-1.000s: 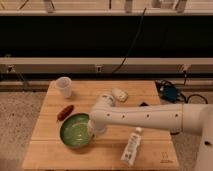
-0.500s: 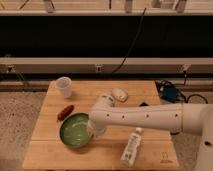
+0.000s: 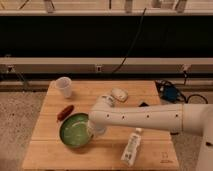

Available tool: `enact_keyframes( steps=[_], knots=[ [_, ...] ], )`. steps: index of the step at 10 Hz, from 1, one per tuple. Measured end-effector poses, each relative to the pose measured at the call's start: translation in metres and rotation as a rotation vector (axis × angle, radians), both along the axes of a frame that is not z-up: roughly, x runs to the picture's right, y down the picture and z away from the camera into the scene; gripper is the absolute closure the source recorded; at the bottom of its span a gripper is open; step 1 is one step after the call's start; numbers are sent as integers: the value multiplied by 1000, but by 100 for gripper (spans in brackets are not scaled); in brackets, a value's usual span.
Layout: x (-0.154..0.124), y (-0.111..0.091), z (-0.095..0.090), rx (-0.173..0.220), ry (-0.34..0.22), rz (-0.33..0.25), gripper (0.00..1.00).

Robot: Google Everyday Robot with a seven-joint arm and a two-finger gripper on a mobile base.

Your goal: Drag the ceramic bowl in a circle

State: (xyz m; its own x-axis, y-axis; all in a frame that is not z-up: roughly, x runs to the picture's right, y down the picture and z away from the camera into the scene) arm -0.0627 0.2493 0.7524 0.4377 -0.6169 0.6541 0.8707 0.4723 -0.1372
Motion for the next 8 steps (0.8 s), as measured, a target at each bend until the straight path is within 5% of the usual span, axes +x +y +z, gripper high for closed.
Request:
enact_keyframes(
  steps=[8],
  knots=[
    [-6,-1,-3,-1,20,25,100]
  ],
)
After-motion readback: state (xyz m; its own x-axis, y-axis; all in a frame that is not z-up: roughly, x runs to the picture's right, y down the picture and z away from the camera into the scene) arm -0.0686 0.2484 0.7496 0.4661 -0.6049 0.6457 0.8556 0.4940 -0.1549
